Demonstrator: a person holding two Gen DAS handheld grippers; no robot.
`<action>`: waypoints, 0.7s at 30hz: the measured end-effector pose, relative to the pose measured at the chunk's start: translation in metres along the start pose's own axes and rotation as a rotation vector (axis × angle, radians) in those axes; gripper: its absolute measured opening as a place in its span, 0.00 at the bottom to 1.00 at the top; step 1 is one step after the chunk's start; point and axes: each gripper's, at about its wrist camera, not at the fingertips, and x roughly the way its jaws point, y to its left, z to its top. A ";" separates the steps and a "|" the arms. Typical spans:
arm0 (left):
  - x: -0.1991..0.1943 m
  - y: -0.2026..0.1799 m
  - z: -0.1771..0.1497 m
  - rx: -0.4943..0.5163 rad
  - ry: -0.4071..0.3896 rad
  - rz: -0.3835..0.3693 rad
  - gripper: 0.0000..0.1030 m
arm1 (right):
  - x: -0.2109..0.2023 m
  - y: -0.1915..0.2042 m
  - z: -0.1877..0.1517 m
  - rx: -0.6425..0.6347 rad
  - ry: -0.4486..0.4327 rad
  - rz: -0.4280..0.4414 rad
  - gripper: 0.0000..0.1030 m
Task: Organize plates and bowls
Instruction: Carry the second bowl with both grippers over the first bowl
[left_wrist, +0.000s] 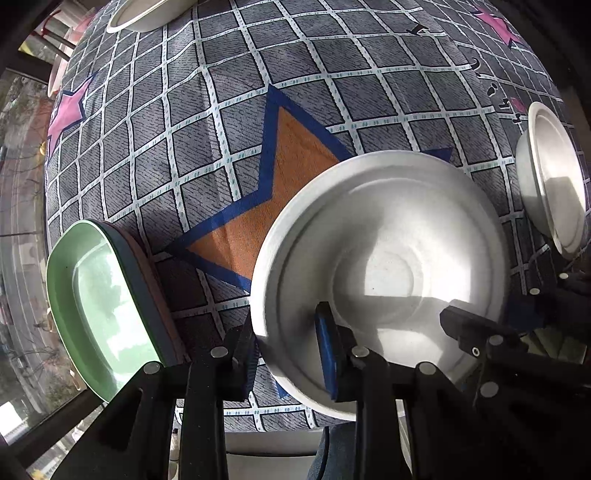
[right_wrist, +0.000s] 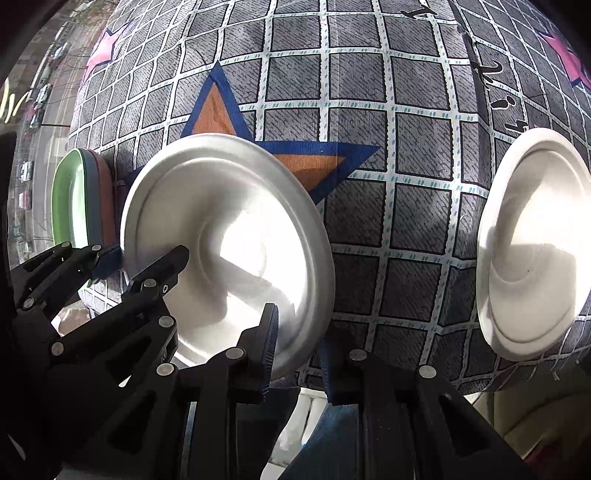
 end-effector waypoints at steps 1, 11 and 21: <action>0.000 -0.002 -0.002 -0.003 0.002 -0.001 0.29 | 0.000 0.000 -0.003 -0.003 0.000 -0.002 0.21; -0.038 -0.016 0.008 0.044 -0.054 0.018 0.29 | -0.040 -0.028 -0.023 0.001 -0.065 0.007 0.21; -0.088 -0.054 0.037 0.151 -0.144 0.017 0.30 | -0.091 -0.079 -0.046 0.124 -0.158 0.050 0.21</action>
